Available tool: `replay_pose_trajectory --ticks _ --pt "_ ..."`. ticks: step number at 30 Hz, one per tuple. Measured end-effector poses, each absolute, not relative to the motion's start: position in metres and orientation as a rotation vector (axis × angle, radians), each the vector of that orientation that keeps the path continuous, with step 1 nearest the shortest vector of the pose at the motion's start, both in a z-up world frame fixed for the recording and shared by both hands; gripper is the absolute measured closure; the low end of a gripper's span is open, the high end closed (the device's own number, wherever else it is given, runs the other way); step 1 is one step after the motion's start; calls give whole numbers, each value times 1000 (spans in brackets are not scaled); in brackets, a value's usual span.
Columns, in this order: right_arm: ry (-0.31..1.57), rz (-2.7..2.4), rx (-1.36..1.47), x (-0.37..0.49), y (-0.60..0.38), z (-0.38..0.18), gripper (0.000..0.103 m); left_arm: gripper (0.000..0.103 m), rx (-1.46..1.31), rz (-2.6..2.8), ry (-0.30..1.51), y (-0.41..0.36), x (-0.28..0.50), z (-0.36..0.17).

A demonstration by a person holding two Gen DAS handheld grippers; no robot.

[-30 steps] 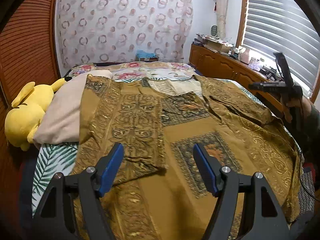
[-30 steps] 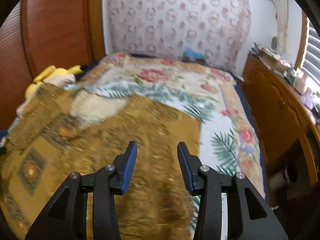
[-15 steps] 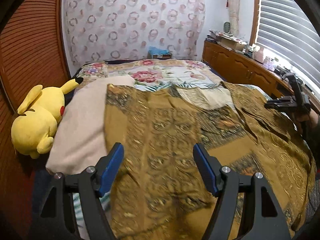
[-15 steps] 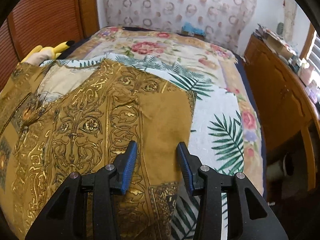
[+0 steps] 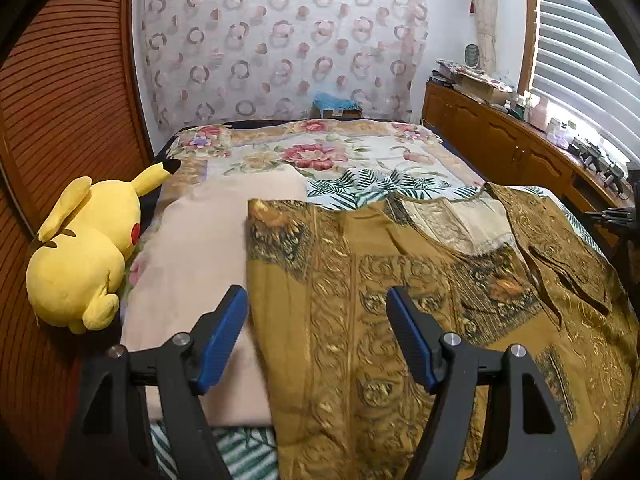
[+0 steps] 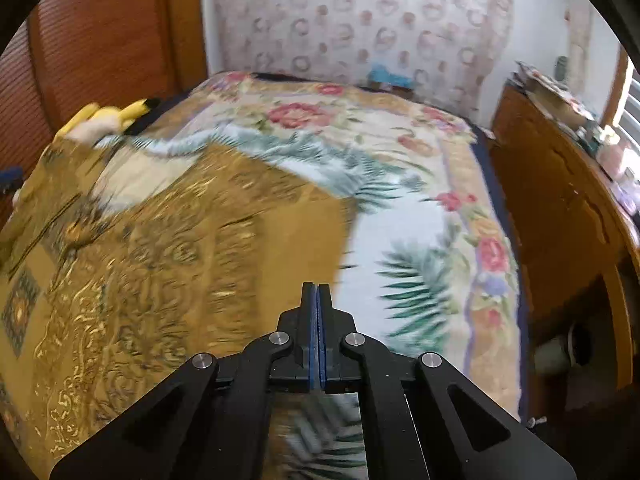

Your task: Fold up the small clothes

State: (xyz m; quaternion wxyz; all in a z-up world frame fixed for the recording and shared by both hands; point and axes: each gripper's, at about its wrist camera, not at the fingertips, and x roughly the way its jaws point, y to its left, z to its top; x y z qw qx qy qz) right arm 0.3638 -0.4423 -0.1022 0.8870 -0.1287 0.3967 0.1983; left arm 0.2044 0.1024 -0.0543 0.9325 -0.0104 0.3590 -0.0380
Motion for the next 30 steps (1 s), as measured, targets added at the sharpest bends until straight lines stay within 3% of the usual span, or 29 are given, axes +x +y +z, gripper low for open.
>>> replay_pose_trajectory --ticks 6,8,10,11,15,18,30 --pt "826 389 -215 381 -458 -97 100 31 -22 -64 763 117 223 -61" --pt "832 400 -211 388 -450 -101 90 31 -27 -74 768 122 228 -63" --pt "842 417 -207 392 -442 -106 66 33 -26 -80 776 127 234 -65" --pt "850 407 -217 397 -437 -111 59 37 -27 -82 778 130 237 -65" --pt "879 409 -218 412 -427 -122 56 46 -55 -104 798 140 249 -65" --pt "891 401 -210 422 -428 -129 51 47 -66 -110 806 144 257 -65" --pt "857 406 -186 423 -427 -132 49 47 -71 -116 829 146 271 -70"
